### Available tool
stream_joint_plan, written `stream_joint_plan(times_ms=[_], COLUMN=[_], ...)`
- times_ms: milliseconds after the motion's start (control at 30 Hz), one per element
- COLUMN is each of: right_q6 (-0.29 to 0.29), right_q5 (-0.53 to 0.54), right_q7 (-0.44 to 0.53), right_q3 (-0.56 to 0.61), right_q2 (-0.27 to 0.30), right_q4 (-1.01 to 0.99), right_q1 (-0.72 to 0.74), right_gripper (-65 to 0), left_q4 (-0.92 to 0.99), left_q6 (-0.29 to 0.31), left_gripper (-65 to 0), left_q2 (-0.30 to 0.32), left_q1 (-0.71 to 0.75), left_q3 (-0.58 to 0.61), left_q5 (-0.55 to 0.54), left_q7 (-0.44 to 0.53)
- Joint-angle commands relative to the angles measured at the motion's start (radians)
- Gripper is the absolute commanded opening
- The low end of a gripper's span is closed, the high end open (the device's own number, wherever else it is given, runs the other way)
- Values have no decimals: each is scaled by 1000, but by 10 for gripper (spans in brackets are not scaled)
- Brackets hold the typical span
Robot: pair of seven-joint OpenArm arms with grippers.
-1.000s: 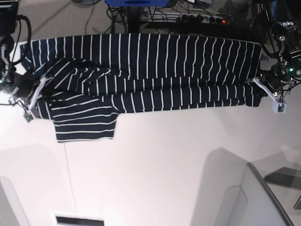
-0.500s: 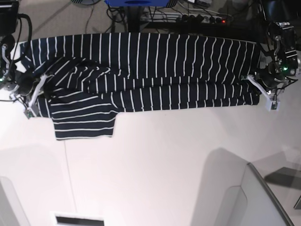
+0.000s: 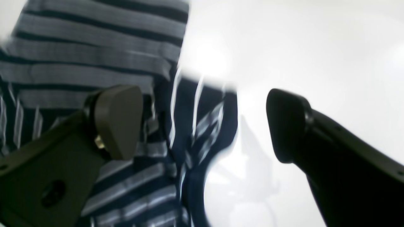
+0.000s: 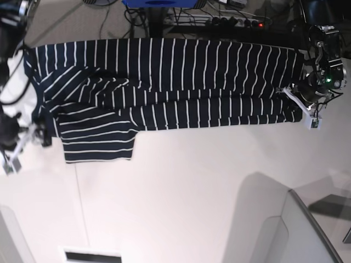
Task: Layout the t-shirt on the table in an organized manner, then fold the t-shirt properly
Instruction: 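Regrasp the folded shirt with the right gripper near the sleeve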
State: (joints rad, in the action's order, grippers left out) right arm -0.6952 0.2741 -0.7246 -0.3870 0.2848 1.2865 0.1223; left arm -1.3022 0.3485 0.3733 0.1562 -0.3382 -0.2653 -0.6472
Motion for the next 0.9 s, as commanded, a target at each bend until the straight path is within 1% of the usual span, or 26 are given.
stream_joint_plan(times_ms=[0,100,200,333,400,500,667,767,800,867], right_q6=[-3,-3,-3,-3,-3,-3,1,1,2,2], right_q5=[12,6,0,-60,-74,-80,-80,-80,-80,-80], right_q7=[24,78,187,331,389,432,442,442,442,442], right_q3=[18,43,99,155,162,164,167,221,240,259], right_q2=[11,12,17,21,21,21,15,9,8,6], right_q4=[-58,-301,-554,-769,-818,-853,-865,-865,-865,-865], right_q1=[64,199,314,396,406,408,397,393,393,391], right_gripper=[-66,-66,-66,-66,-66,-66,-66,-75,-101,-198], left_q4=[-18,-18,-18,-18,-18,-18,-18,-18,-18,-18], left_q6=[1,1,1,1,1,1,1,1,1,1], left_gripper=[-650,-650,-650,-650,-650,-650,-650,-650,-650,-650], left_q2=[22,22,20,20,22,23,22,22,22,20], left_q1=[-7,-8,-8,-4,-4,-2,-2,-2,-2,-2], left_q3=[-8,-6,-6,-9,-9,-9,-9,-9,-9,-9], left_q5=[-4,-4,-4,-4,-4,-4,-4,-4,-4,-4], left_q7=[16,16,16,16,17,17,17,17,17,17])
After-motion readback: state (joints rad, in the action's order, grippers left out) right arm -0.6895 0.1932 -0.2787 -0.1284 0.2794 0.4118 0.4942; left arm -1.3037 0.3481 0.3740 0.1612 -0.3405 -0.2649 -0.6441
